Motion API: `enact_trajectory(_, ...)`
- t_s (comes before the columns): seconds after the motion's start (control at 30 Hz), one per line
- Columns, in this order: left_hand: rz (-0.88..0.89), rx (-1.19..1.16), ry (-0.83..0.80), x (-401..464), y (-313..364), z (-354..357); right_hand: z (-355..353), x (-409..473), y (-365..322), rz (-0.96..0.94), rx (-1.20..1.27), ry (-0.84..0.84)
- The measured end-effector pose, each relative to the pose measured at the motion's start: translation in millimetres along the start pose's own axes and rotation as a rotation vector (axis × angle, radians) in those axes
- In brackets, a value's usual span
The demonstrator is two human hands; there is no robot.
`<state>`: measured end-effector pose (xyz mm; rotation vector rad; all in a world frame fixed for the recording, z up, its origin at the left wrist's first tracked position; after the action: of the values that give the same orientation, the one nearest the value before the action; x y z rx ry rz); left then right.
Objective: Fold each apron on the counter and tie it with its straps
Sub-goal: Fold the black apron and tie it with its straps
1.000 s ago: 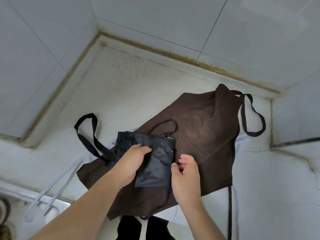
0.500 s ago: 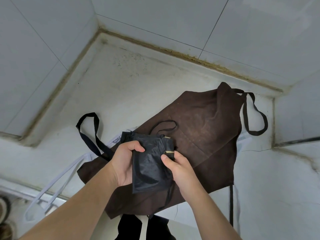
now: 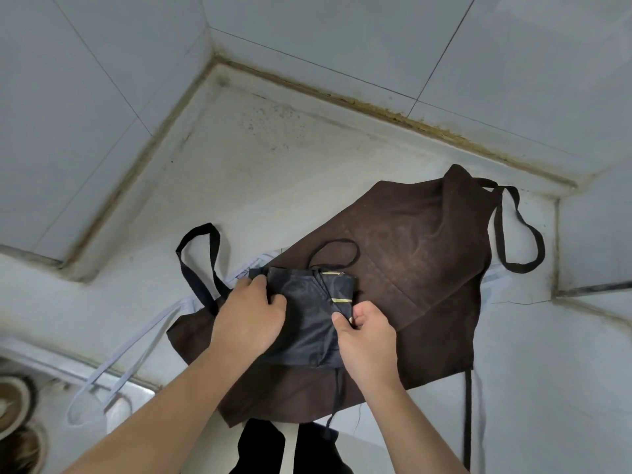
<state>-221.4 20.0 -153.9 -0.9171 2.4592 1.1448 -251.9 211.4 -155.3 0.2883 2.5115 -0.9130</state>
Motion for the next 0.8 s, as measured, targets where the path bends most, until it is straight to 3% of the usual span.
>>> enact_trajectory(0.2,0.115,0.16,0.096,4,-25,9,0,-5,-5,0.012,0.103,0.003)
enact_trajectory(0.37,0.17,0.128,0.123,-2,-29,4,5,1,0,-0.018,-0.165,-0.062)
enact_trajectory(0.47,0.415,0.224,0.21,-16,-22,10,8,-5,-2,-0.105,-0.38,0.07)
enact_trajectory(0.57,0.655,0.295,0.069,-23,-24,32,17,-19,-5,-0.412,-0.538,0.255)
enact_trajectory(0.67,0.594,0.485,-0.05,-17,-47,52,32,-16,18,-0.589,-0.701,0.089)
enact_trajectory(0.8,0.577,0.584,-0.103,-11,-58,55,36,-2,45,-0.57,-0.845,-0.011)
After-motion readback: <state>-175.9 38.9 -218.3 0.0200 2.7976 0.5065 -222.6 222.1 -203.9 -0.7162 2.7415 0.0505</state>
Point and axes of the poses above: each hand's wrist, its own x-axis towards the middle knuckle, its own z-axis out of the palm, y = z × x, the point moved 1 cm from there along x, towards the middle knuckle, and after that the axes turned 8 degrees about -x, right-handed, at the moved point
